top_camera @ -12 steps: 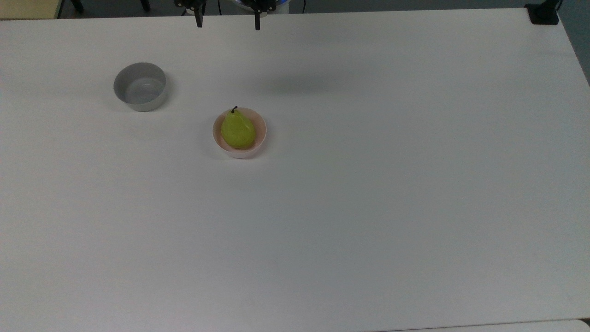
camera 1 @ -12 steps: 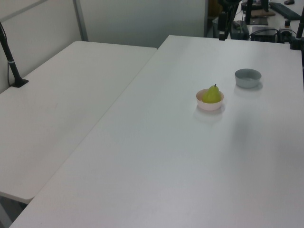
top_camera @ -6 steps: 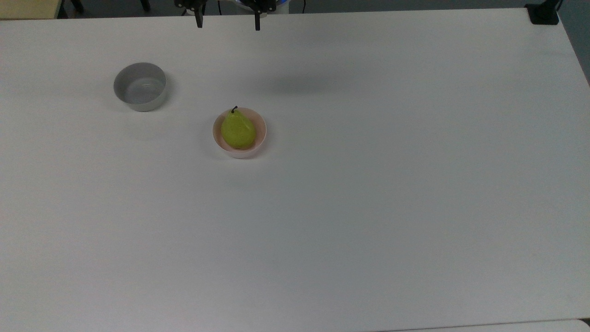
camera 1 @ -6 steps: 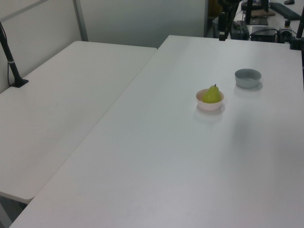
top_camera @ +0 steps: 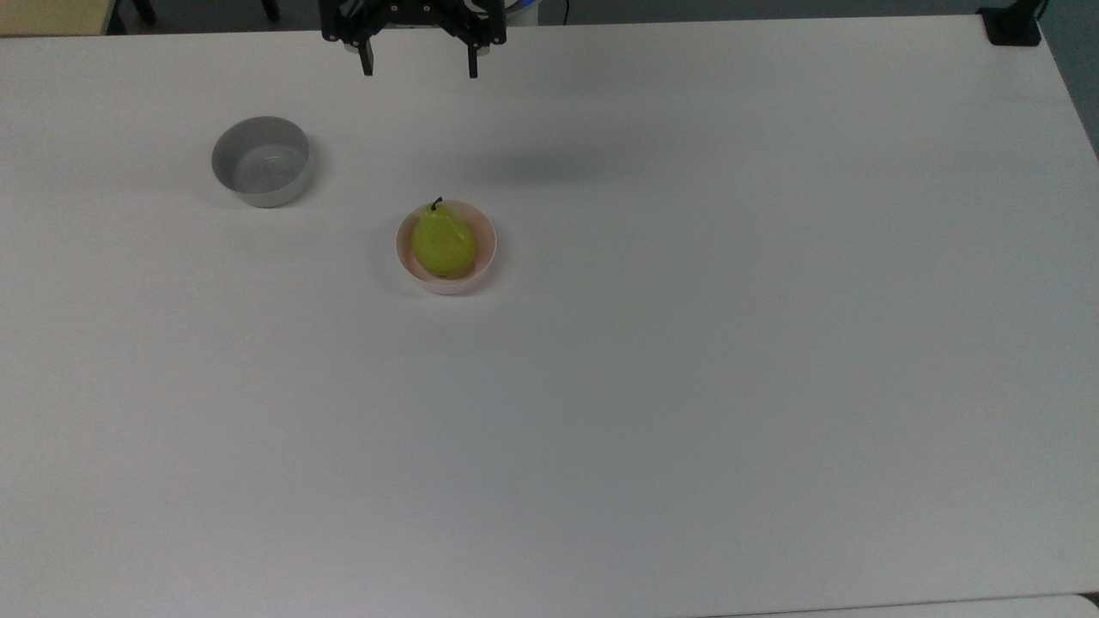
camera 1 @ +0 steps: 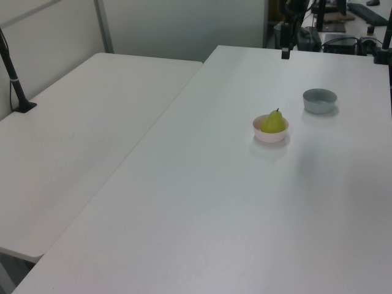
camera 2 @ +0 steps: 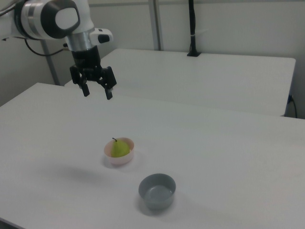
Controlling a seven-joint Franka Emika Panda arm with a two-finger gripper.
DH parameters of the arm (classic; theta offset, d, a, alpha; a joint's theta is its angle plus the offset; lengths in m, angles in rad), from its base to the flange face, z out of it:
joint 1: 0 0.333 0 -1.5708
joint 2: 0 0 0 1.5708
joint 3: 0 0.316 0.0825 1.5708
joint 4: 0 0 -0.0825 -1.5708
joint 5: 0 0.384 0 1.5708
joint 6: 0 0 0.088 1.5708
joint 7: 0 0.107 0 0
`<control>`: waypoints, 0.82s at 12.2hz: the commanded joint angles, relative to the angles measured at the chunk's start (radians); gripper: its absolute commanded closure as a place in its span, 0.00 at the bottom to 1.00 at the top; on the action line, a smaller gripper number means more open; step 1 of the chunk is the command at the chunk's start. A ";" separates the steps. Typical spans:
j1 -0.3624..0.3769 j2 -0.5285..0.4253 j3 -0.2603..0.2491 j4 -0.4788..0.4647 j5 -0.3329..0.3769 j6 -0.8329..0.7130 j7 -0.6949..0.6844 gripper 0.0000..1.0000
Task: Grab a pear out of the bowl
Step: 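Move the open gripper over the pear in the pink bowl and lower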
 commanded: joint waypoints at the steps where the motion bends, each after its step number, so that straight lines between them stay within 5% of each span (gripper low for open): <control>1: -0.016 0.026 -0.010 -0.040 -0.011 0.072 -0.086 0.00; 10: -0.009 0.142 -0.010 -0.242 -0.042 0.362 -0.148 0.09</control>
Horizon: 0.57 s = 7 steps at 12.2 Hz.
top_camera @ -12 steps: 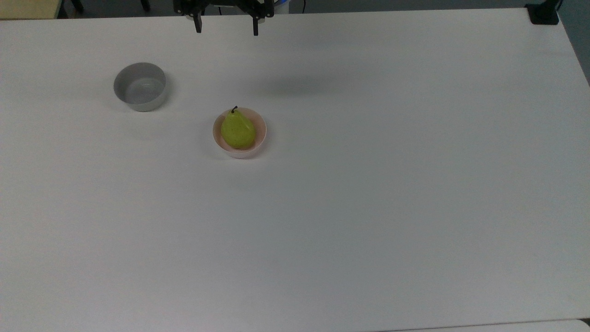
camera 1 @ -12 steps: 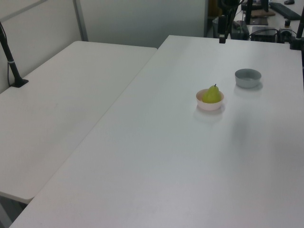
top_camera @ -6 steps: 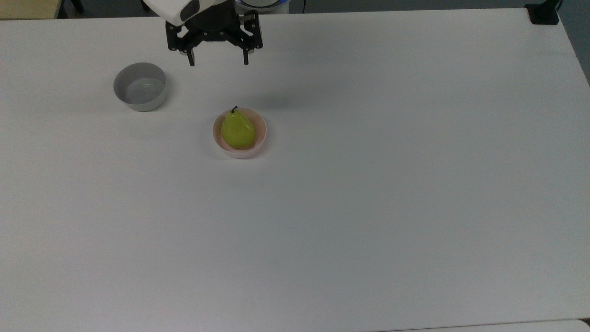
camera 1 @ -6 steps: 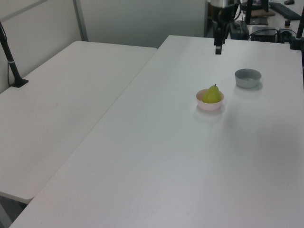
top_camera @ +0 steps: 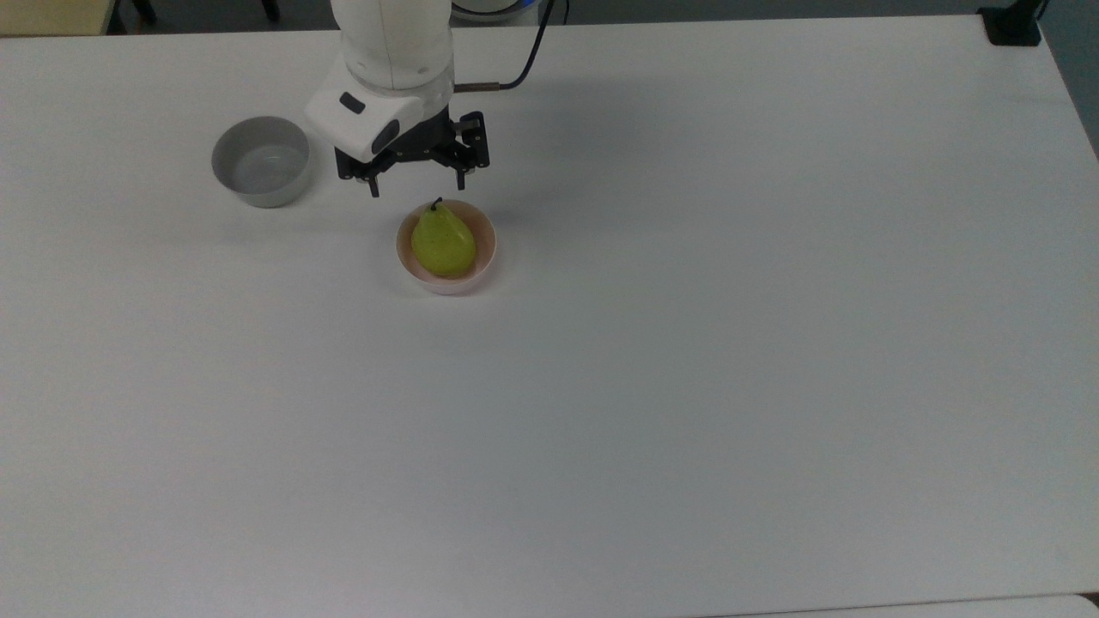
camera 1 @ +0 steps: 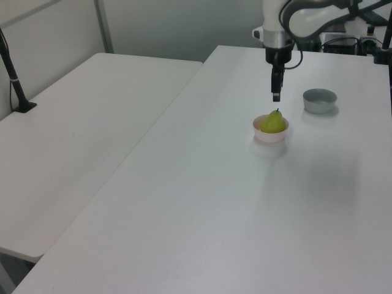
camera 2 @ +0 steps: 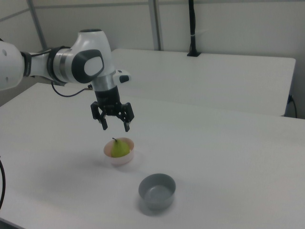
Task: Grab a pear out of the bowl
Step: 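Move the open gripper over the pear in the pink bowl and lower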
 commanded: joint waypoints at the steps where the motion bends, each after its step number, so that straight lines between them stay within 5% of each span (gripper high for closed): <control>1: 0.018 0.008 -0.007 -0.070 -0.029 0.090 -0.020 0.10; 7: 0.021 0.091 -0.004 -0.079 -0.043 0.181 -0.009 0.16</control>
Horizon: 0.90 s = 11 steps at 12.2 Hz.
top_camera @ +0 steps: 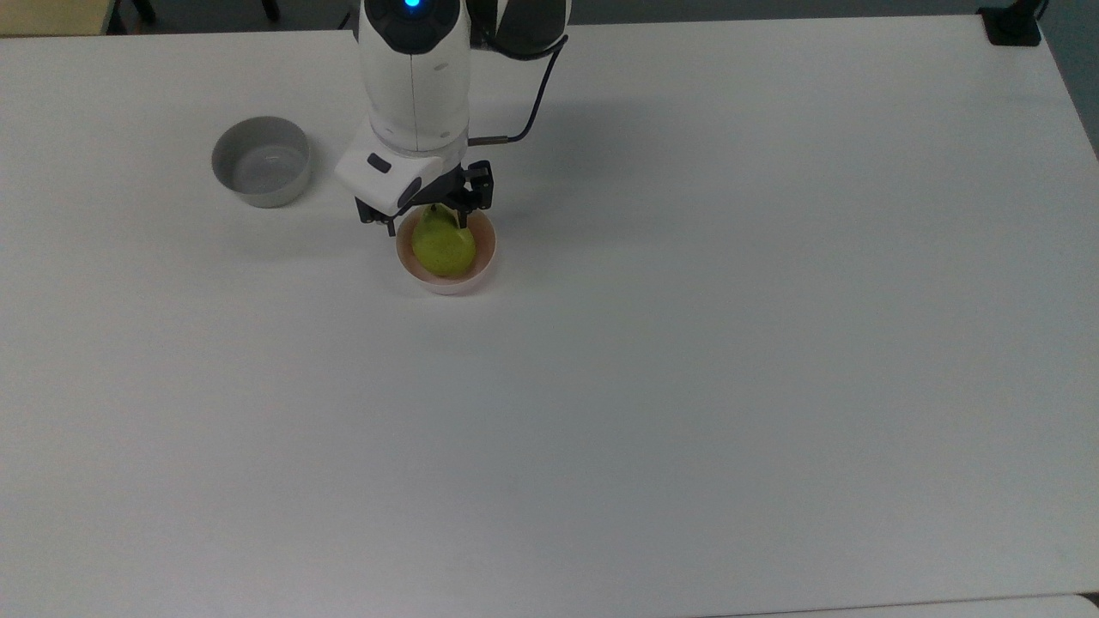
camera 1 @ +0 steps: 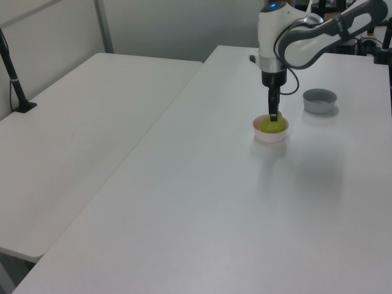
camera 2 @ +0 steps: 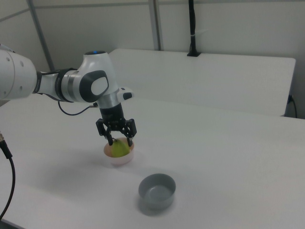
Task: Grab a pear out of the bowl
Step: 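Close the gripper around the yellow-green pear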
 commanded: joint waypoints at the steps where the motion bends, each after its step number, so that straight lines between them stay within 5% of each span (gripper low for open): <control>1: 0.011 0.014 -0.004 -0.015 -0.013 0.045 -0.006 0.16; 9: 0.021 0.045 0.002 -0.015 -0.015 0.061 -0.004 0.18; 11: 0.022 0.045 0.002 -0.015 -0.016 0.061 -0.004 0.31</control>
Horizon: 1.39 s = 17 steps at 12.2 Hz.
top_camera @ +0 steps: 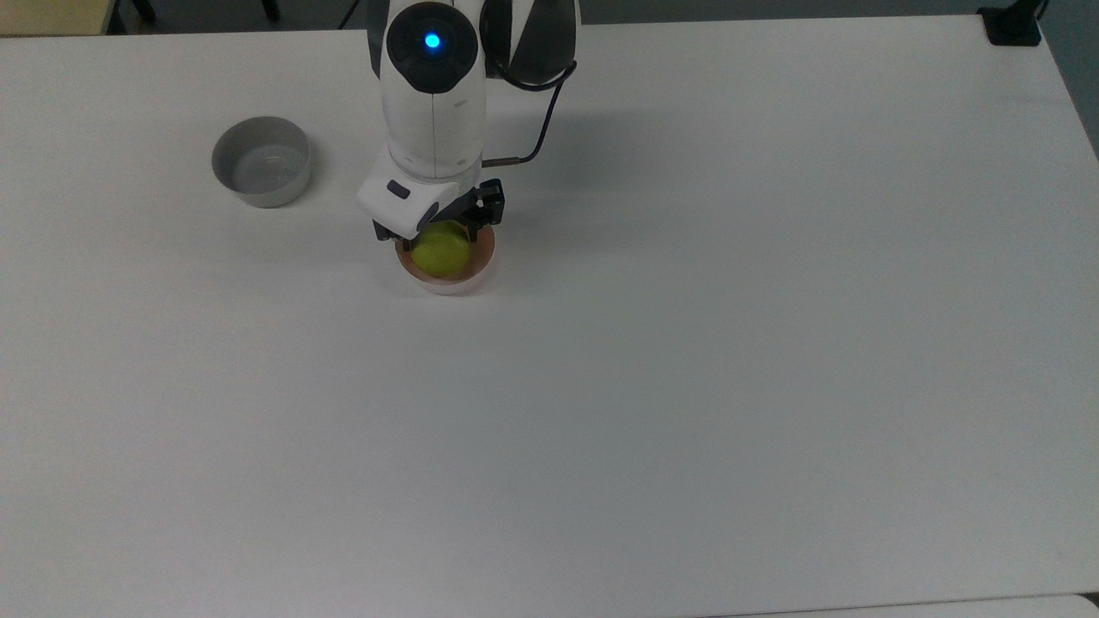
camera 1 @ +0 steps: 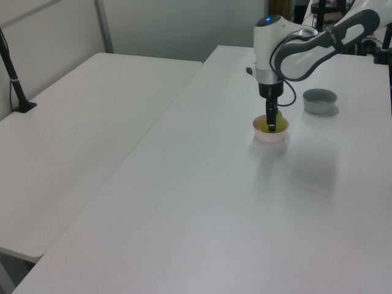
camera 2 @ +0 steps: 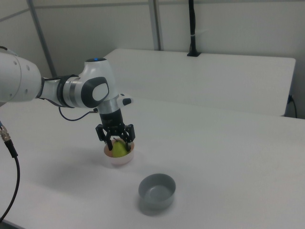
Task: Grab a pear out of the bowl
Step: 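Close the gripper around the yellow-green pear, then lift the pear out of the pink bowl toward the grey bowl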
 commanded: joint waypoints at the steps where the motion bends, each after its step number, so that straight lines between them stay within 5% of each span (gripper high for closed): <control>1: 0.015 -0.006 -0.007 -0.013 -0.015 0.031 -0.004 0.42; 3: 0.017 -0.009 -0.007 -0.010 -0.015 0.029 -0.004 0.61; 9: 0.018 -0.096 -0.006 0.067 -0.002 -0.150 -0.006 0.62; 14: 0.011 -0.128 -0.007 0.318 0.075 -0.446 -0.006 0.62; 17: 0.008 -0.122 -0.015 0.339 0.078 -0.456 -0.012 0.61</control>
